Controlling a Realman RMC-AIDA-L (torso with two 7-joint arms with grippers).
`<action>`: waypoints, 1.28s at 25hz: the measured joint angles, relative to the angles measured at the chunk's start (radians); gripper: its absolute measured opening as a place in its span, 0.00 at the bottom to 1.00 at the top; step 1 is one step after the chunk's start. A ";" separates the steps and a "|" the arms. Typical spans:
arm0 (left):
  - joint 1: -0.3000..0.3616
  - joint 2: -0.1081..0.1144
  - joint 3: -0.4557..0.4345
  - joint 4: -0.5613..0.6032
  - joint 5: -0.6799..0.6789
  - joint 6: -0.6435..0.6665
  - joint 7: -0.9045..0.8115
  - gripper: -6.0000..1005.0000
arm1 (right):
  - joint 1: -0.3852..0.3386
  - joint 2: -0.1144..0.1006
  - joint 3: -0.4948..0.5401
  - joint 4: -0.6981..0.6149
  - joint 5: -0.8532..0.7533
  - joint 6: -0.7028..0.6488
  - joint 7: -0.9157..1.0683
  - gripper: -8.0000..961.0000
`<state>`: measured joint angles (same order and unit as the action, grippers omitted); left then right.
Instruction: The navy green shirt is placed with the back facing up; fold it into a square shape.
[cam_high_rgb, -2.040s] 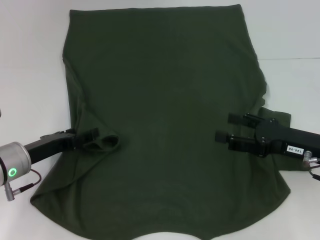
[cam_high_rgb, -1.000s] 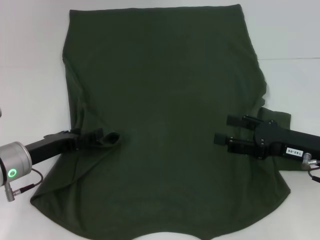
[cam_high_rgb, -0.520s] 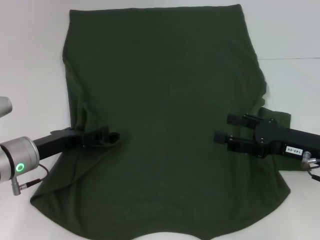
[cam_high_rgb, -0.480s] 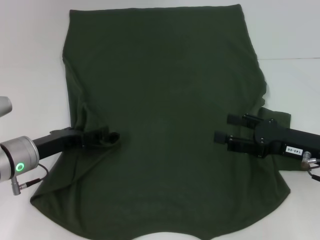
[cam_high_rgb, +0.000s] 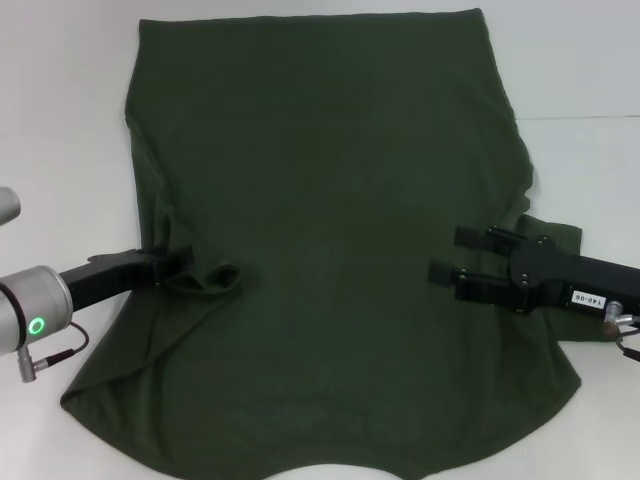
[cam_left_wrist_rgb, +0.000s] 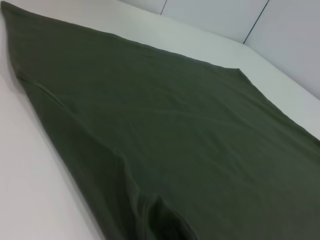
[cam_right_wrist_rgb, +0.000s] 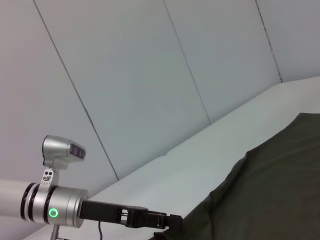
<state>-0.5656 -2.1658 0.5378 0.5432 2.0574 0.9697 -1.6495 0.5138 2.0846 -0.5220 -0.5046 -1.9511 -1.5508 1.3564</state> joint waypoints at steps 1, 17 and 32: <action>-0.002 0.000 0.001 -0.001 0.002 -0.002 -0.002 0.50 | 0.001 0.000 0.000 0.000 0.000 0.000 0.000 0.85; -0.026 0.002 0.004 -0.002 0.001 0.003 -0.021 0.07 | 0.001 0.000 0.001 0.000 0.000 0.000 -0.002 0.84; -0.102 -0.001 0.028 -0.059 -0.026 0.023 -0.050 0.02 | -0.005 0.000 -0.004 0.000 0.000 0.000 -0.006 0.84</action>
<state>-0.6672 -2.1669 0.5661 0.4839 2.0309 0.9926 -1.6991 0.5090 2.0846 -0.5262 -0.5047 -1.9511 -1.5509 1.3503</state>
